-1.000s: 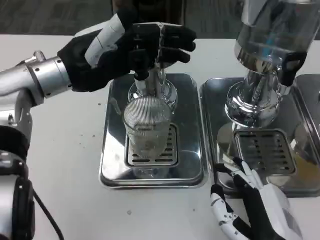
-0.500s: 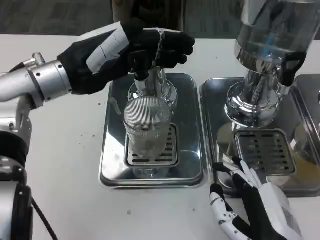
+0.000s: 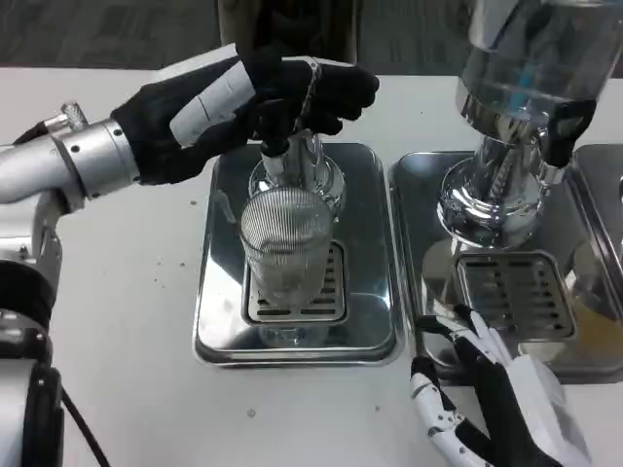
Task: Grasp the cup under the faucet to collect the drink, then remove the cup.
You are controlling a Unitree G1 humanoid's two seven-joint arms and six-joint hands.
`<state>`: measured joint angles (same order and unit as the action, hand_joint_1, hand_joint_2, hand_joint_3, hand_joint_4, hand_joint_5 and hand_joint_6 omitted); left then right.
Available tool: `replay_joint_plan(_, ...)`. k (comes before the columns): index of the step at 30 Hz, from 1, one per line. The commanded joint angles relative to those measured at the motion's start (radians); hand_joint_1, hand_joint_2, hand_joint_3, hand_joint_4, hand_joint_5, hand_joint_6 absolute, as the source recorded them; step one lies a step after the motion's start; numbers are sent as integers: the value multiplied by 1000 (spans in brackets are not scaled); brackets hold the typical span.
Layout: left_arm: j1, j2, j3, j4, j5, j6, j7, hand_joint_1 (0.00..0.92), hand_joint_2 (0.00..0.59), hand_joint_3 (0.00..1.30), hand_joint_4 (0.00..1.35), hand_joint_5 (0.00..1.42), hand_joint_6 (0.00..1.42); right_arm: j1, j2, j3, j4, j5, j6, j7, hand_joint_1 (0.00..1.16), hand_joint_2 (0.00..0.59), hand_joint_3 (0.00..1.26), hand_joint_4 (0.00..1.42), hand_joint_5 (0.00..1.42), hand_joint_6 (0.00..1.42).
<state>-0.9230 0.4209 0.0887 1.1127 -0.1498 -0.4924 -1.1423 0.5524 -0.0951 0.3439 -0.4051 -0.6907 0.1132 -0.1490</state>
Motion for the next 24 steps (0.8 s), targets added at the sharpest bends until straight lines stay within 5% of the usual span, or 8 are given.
replay_joint_plan(1,32,0,-20,-1,28,-7,11,0,23,259,155,144,86,9,-10,-11,-24,8,6,11,246,509,231,32,15,107)
replay_joint_plan(10,43,-16,-44,-27,32,-7,45,0,23,259,148,142,90,13,-46,-47,-35,53,-11,26,250,516,231,34,15,109)
replay_joint_plan(24,32,2,-42,8,38,-41,72,0,23,259,145,144,85,-21,-30,-26,-25,36,13,25,253,517,231,43,15,113)
